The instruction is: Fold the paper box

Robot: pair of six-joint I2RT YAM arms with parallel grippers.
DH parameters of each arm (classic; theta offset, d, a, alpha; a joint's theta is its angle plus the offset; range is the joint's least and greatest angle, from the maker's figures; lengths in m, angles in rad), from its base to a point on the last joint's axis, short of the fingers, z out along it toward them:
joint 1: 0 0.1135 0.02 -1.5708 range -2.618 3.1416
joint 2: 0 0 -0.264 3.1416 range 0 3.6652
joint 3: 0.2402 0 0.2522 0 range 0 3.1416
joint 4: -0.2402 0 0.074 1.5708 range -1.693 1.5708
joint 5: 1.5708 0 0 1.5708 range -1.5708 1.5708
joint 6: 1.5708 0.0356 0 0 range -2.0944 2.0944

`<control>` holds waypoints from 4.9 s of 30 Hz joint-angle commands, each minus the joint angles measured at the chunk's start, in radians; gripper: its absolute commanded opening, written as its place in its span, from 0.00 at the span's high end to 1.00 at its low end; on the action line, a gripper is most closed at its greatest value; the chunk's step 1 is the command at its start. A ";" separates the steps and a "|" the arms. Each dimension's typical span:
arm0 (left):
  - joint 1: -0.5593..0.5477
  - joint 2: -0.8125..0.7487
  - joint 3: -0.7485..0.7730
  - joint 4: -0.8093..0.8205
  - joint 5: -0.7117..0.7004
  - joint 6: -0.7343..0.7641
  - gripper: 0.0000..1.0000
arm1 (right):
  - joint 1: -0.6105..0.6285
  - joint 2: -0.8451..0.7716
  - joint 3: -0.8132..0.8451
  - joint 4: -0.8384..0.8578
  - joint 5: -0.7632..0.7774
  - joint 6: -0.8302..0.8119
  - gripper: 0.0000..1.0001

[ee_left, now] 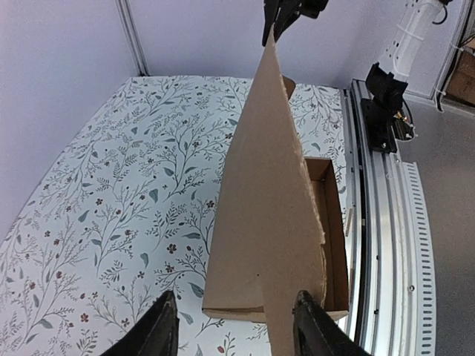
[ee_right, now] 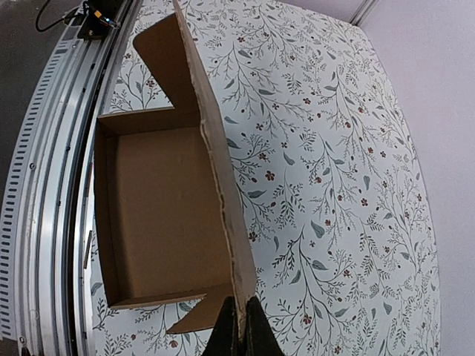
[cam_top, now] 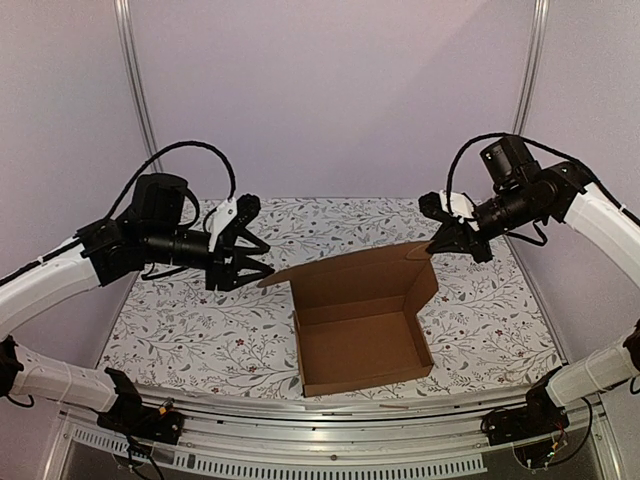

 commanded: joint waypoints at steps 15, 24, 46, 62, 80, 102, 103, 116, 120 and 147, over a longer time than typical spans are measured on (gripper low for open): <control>-0.001 -0.078 0.004 -0.222 0.039 0.094 0.35 | 0.004 0.000 0.030 -0.051 0.012 -0.003 0.95; -0.003 -0.074 -0.001 -0.025 -0.047 0.026 0.28 | 0.005 0.018 0.049 -0.116 0.017 -0.059 0.92; -0.038 0.145 0.087 0.036 -0.003 0.065 0.85 | 0.244 0.179 0.342 -0.288 0.308 0.040 0.57; 0.022 -0.148 0.014 -0.076 -0.158 0.141 0.49 | 0.339 0.361 0.541 -0.415 0.426 0.042 0.96; 0.063 0.064 0.068 -0.054 0.100 0.106 0.60 | 0.340 0.348 0.514 -0.383 0.401 0.068 0.97; -0.003 0.063 0.047 -0.063 0.252 0.115 0.46 | 0.342 0.428 0.577 -0.391 0.436 0.139 0.98; -0.009 0.075 0.052 -0.063 0.258 0.113 0.46 | 0.341 0.433 0.581 -0.392 0.437 0.144 0.98; -0.024 0.023 0.012 -0.052 0.110 0.095 0.41 | 0.415 0.464 0.675 -0.470 0.389 0.075 0.63; -0.023 0.027 0.008 -0.055 0.103 0.090 0.41 | 0.500 0.515 0.704 -0.461 0.459 0.056 0.61; -0.063 0.071 -0.039 0.172 0.203 0.007 0.65 | 0.562 0.685 0.898 -0.452 0.327 0.122 0.98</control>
